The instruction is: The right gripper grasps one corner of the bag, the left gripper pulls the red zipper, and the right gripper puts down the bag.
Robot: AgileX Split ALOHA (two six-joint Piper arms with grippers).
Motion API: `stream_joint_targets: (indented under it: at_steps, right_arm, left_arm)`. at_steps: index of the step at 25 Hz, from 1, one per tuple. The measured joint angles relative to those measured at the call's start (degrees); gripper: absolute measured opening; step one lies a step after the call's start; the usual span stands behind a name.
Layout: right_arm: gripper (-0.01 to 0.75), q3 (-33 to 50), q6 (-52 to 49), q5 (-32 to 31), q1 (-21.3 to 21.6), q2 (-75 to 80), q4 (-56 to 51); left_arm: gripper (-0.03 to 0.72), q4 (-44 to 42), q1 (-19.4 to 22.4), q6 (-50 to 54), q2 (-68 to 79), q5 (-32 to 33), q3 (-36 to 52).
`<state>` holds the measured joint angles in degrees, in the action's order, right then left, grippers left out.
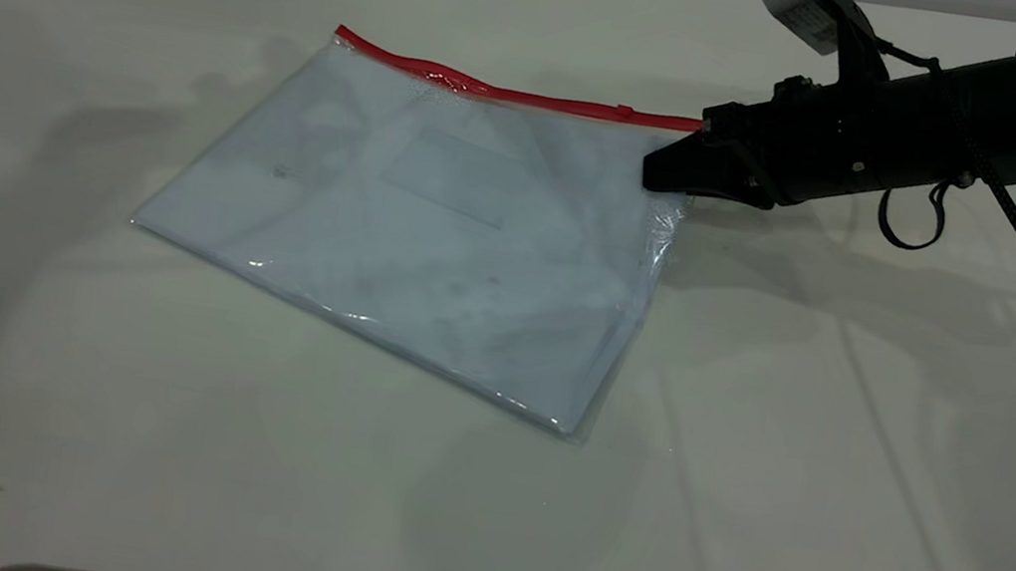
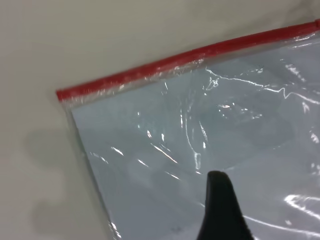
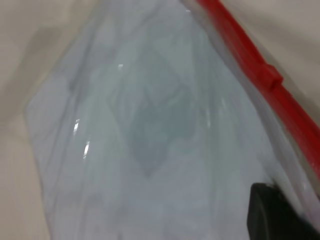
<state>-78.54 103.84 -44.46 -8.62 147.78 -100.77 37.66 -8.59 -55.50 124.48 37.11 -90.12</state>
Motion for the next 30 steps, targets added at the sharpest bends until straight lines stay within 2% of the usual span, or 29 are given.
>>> stream_joint_targets:
  at_steps: [3,6,13,22,30]
  right_arm:
    - [0.034,-0.94,0.87,-1.68,0.12,-0.38,5.97]
    - [0.034,-3.28,-0.84,-4.86,0.22,-1.34,16.85]
    - [0.034,-11.65,-6.37,-11.49,0.22,-4.55,32.81]
    - [0.034,-19.82,-9.65,-19.94,0.22,-5.14,37.4]
    - [0.034,-23.39,-9.65,-21.46,-0.55,-5.14,39.72]
  left_arm:
    - [0.537,0.0,-0.33,-5.88,0.0,0.0,0.0]
    - [0.537,-0.1,-1.81,-10.12,0.0,0.0,0.0]
    - [0.537,-0.17,-8.3,-21.78,1.12,-0.77,-0.99]
    - [0.537,0.1,-13.03,-27.95,3.68,-1.73,-4.87]
    - [0.505,5.6,-14.45,-34.22,3.68,-1.68,-5.12]
